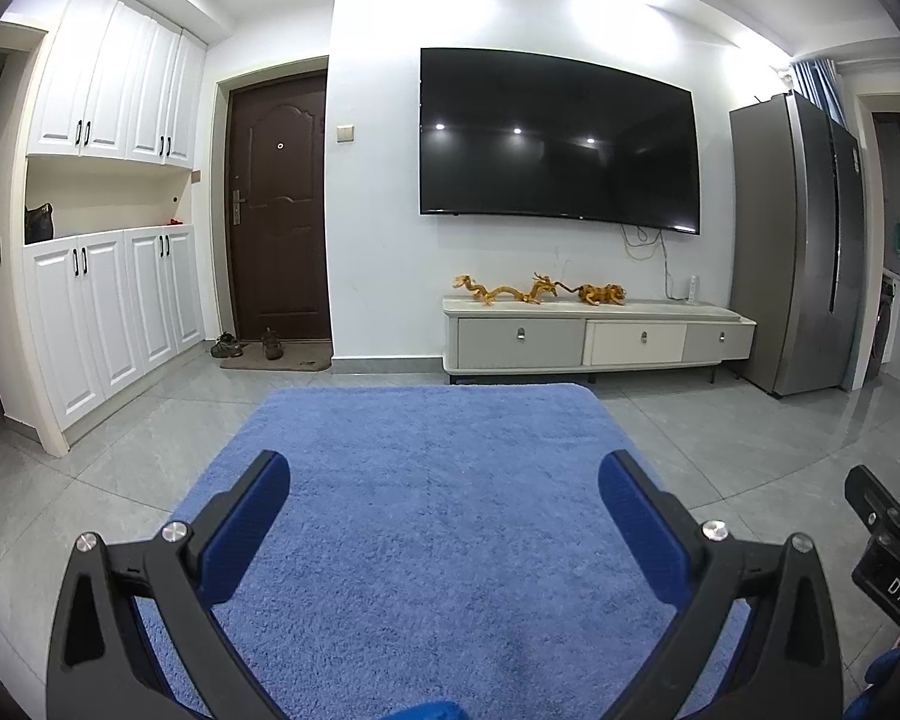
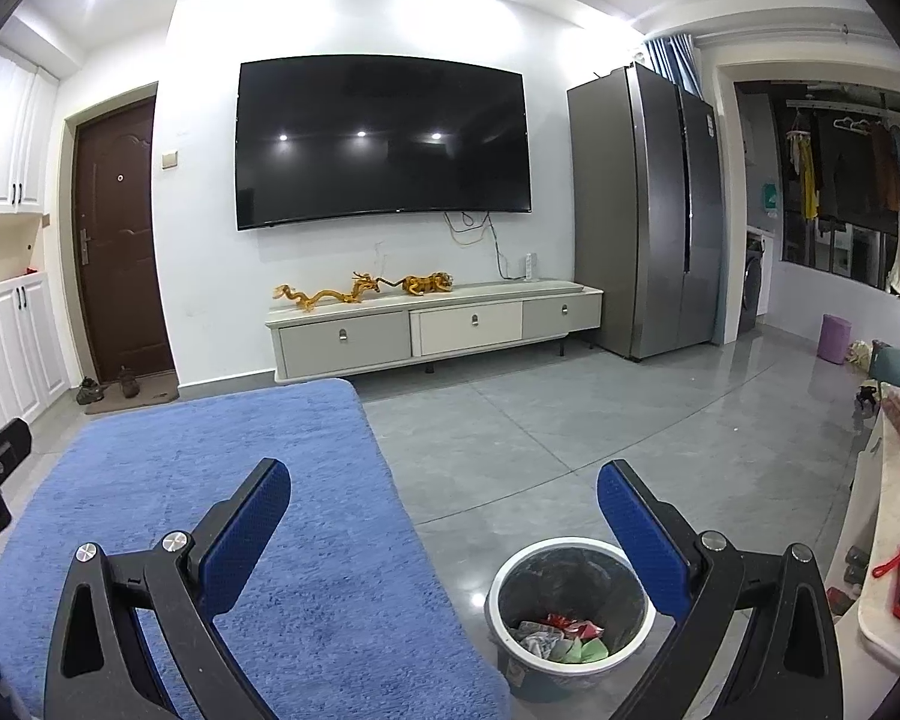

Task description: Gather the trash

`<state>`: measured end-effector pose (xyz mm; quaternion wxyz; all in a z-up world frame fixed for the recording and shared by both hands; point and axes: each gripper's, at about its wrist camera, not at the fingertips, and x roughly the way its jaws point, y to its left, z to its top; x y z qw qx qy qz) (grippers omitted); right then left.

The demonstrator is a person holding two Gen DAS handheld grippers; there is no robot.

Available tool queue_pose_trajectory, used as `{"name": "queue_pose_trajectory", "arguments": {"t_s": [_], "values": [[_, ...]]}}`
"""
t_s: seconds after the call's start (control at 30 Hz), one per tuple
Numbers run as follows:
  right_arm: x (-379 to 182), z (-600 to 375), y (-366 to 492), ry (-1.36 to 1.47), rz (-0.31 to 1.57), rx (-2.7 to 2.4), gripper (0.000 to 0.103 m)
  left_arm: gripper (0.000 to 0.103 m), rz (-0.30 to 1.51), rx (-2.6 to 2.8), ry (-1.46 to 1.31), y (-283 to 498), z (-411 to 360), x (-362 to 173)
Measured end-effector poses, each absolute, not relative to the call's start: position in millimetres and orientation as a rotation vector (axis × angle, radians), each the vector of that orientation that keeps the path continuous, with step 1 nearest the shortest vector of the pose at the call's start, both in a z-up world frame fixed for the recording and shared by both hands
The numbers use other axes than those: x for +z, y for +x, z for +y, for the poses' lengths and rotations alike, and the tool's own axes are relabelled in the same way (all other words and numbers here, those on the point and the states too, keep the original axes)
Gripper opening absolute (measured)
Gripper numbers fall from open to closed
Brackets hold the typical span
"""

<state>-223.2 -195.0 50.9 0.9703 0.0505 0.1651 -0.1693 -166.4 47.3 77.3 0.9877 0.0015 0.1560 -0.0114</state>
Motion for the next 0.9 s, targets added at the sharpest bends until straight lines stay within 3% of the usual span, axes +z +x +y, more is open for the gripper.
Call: {"name": "queue_pose_trajectory", "arguments": {"t_s": [0.9], "values": [[51, -206, -227, 0.094, 0.322, -0.404, 0.103, 0.103, 0.320, -0.033, 0.019, -167, 45, 68]]}}
